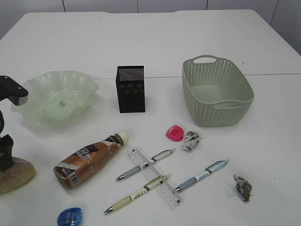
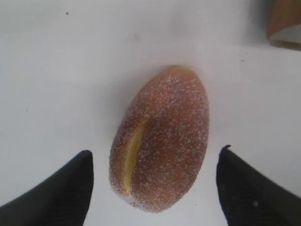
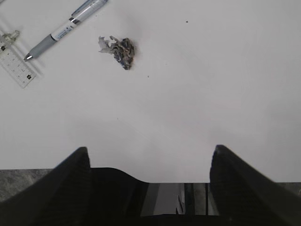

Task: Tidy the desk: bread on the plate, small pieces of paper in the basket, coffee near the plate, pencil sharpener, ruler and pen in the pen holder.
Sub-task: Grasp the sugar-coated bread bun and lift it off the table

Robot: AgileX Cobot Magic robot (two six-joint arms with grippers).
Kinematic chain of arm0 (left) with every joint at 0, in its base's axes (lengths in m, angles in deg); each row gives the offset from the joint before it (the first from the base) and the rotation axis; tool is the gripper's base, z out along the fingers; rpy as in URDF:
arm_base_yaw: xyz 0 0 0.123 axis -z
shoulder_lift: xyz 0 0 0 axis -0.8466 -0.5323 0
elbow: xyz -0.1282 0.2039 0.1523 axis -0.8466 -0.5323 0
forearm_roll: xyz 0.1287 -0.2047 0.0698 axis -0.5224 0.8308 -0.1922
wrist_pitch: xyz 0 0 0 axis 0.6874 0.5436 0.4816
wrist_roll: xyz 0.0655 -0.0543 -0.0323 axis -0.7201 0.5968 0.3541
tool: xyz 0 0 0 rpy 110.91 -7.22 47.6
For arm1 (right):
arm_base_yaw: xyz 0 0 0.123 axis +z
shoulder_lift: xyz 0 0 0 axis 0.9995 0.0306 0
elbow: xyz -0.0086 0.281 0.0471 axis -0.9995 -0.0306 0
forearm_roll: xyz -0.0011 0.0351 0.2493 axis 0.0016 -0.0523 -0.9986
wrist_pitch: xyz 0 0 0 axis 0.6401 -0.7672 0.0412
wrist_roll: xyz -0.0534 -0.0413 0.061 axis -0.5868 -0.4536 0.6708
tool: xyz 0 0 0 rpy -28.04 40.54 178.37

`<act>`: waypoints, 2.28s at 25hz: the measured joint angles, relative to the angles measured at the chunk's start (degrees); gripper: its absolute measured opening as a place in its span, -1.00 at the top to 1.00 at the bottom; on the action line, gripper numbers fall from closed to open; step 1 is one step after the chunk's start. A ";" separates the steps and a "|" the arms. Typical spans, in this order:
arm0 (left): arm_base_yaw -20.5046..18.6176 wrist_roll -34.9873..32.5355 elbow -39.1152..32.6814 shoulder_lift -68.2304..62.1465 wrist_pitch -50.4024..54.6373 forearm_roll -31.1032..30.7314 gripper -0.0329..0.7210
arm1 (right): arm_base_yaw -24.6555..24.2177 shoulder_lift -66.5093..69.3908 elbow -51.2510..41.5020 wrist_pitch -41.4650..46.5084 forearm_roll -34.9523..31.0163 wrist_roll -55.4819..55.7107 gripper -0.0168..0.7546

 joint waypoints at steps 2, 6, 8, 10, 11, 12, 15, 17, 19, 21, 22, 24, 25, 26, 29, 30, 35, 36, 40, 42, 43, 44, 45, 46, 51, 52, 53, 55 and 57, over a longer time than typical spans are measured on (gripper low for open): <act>0.00 0.14 0.00 -1.07 -0.22 -0.79 -0.68 | 0.00 0.00 0.00 0.00 0.00 -0.03 -0.54; 0.00 0.19 0.00 -2.55 -0.69 -1.16 -0.68 | 0.00 0.00 0.00 0.00 0.00 -0.12 -0.54; 0.00 0.19 0.00 -3.08 -1.44 -1.26 -0.68 | 0.00 0.00 0.00 0.00 0.00 -0.23 -0.54; 0.00 0.19 0.00 -3.49 -1.89 -1.38 -0.68 | 0.00 0.00 0.00 0.00 0.00 -0.23 -0.54; 0.00 0.19 0.00 -3.85 -2.02 -1.38 -0.68 | 0.00 0.00 0.00 0.00 0.00 -0.23 -0.54; 0.00 0.19 0.00 -4.31 -2.13 -1.38 -0.68 | 0.00 0.00 0.00 0.00 0.00 -0.23 -0.54; 0.00 0.19 0.00 -6.13 -2.24 -1.59 -0.68 | 0.00 0.00 0.00 0.00 0.00 -0.23 -0.54; 0.00 0.19 0.00 -7.53 -1.97 -1.17 -0.68 | 0.00 0.00 0.00 0.00 0.00 -0.23 -0.54; 0.00 0.19 0.00 -8.73 -1.98 -0.44 -0.68 | 0.00 0.00 0.00 0.00 0.00 -0.34 -0.54; 0.00 0.19 0.00 -10.05 -2.44 -0.44 -0.67 | 0.00 0.00 0.00 0.00 0.00 -0.34 -0.54; 0.00 0.19 0.00 -10.54 -2.73 -0.44 -0.67 | 0.00 0.00 0.00 0.00 0.00 -0.34 -0.54; -0.10 0.19 0.00 -11.10 -2.73 -0.29 -0.66 | 0.00 0.00 0.00 0.00 0.00 -0.34 -0.54; -0.10 0.19 0.00 -11.23 -2.73 -0.16 -0.66 | 0.00 0.00 0.00 0.00 0.00 -0.34 -0.54; -0.10 0.19 0.00 -11.33 -2.73 -0.03 -0.64 | 0.00 0.00 0.00 0.00 0.00 -0.34 -0.54; -0.10 0.19 0.00 -11.33 -2.63 0.21 -0.47 | 0.00 0.00 0.00 0.00 0.00 -0.34 -0.54; -0.10 0.19 0.00 -11.33 -2.51 0.21 -0.37 | 0.00 0.00 0.00 0.00 0.00 -0.34 -0.54; -0.10 2.51 1.03 -11.33 -0.03 0.35 0.09 | 0.00 0.00 0.00 0.00 0.00 -0.34 -0.54; -0.10 4.52 1.52 -11.33 0.71 0.49 0.14 | 0.00 0.00 0.00 0.00 0.00 -0.34 -0.54; -0.10 9.61 3.36 -11.33 4.38 0.49 0.25 | 0.00 0.00 0.00 0.00 0.00 -0.44 -0.54; -0.10 12.25 3.91 -11.33 6.06 0.49 0.27 | 0.00 0.00 0.00 0.00 0.00 -0.44 -0.54; -0.10 13.99 3.99 -11.18 6.65 0.49 0.27 | 0.00 0.00 0.00 0.00 0.00 -0.44 -0.54; -0.10 16.02 3.99 -10.93 7.55 0.49 0.28 | 0.00 0.00 0.00 0.00 0.00 -0.44 -0.54; -0.10 18.22 3.99 -10.67 8.82 0.49 0.28 | 0.00 0.00 0.00 0.00 0.00 -0.44 -0.54; -0.10 20.12 4.04 -10.35 10.35 0.53 0.28 | 0.00 0.00 0.00 0.00 0.00 -0.44 -0.54; -0.10 26.80 4.04 -8.46 15.91 1.21 0.29 | 0.00 0.00 0.00 0.00 0.00 -0.44 -0.54; -0.10 27.38 4.04 -7.57 16.05 1.48 0.29 | 0.00 0.00 0.00 0.00 0.11 -0.44 -0.54; -0.10 27.79 4.04 -6.22 16.15 1.96 0.29 | 0.00 0.00 0.00 0.00 0.11 -0.44 -0.54; -0.10 28.47 4.04 -2.77 15.98 3.15 0.29 | 0.00 0.00 0.00 0.00 0.20 -0.44 -0.54; -0.10 28.74 4.04 0.64 13.56 4.33 0.29 | 0.00 0.00 0.00 0.00 0.22 -0.44 -0.54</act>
